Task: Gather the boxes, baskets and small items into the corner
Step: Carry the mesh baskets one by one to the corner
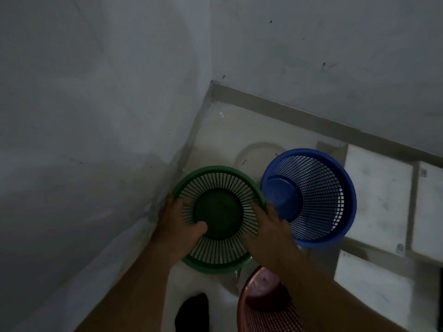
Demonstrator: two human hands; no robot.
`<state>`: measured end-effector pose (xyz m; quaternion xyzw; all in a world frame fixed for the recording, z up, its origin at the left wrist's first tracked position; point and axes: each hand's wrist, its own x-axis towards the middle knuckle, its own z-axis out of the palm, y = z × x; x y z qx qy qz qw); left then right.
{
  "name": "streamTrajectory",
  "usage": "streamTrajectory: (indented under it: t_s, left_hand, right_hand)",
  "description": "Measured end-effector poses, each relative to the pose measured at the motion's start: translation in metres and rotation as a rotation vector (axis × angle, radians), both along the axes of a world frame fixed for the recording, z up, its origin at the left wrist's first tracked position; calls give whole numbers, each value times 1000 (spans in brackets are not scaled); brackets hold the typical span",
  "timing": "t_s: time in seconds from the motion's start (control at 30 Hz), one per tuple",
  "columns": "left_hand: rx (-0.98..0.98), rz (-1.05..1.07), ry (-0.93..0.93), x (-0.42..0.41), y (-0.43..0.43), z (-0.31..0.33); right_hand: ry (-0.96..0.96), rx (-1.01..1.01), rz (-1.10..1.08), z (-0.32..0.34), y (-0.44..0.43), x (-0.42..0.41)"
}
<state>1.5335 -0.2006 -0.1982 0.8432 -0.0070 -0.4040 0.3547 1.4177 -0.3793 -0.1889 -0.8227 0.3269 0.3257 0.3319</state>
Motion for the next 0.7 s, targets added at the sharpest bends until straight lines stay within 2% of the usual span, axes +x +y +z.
streamTrajectory:
  t_s: [0.1, 0.3, 0.43, 0.53, 0.7]
  left_hand:
    - [8, -36, -44, -7, 2, 7]
    - [70, -204, -217, -18, 4, 60]
    - [168, -344, -319, -41, -8, 161]
    - [182, -409, -458, -61, -15, 260]
    - [158, -432, -569, -82, -12, 408]
  right_hand:
    - [42, -5, 70, 11, -1, -2]
    - [-61, -82, 179, 68, 8, -9]
    - [-131, -113, 216, 165, 18, -21]
    - [-197, -129, 199, 262, 25, -32]
    - [-320, -212, 243, 403, 39, -47]
